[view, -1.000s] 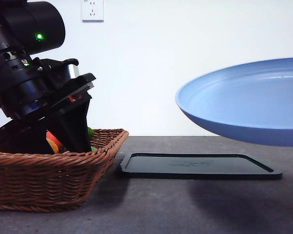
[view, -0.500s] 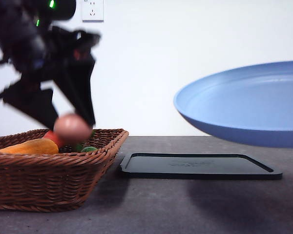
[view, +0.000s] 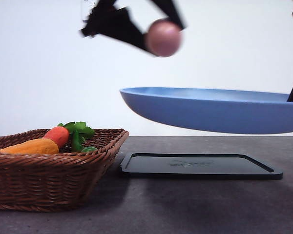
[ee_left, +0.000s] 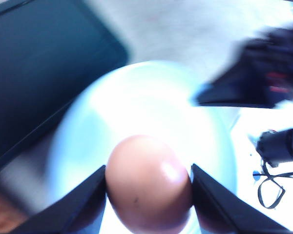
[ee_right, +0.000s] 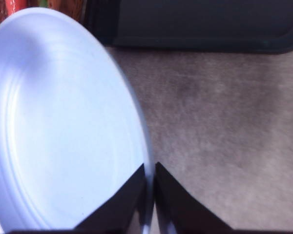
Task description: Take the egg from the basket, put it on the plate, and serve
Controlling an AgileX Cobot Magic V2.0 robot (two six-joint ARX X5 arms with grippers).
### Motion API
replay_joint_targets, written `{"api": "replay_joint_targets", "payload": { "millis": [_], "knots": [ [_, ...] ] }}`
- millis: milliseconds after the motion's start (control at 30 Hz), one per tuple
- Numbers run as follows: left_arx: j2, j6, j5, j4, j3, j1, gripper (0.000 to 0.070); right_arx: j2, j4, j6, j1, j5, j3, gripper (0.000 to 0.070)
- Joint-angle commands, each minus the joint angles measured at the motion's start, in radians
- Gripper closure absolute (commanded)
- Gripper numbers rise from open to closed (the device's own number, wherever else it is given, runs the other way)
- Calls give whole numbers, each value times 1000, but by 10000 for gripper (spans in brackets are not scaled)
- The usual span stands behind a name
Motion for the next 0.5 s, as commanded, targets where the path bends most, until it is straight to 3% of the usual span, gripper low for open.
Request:
{"api": "replay_joint_targets", "payload": {
  "millis": [0,167,467],
  "knots": [
    [38,47,-58,17,15,-54,530,20,14,8,2,-25,3,700],
    [95,127,-209,33,15,-142,530,40,18,-1,3,-31,3,700],
    [194,152,-224,56,15,-157,527,43,29,-6,3,-29,3,700]
  ]
}}
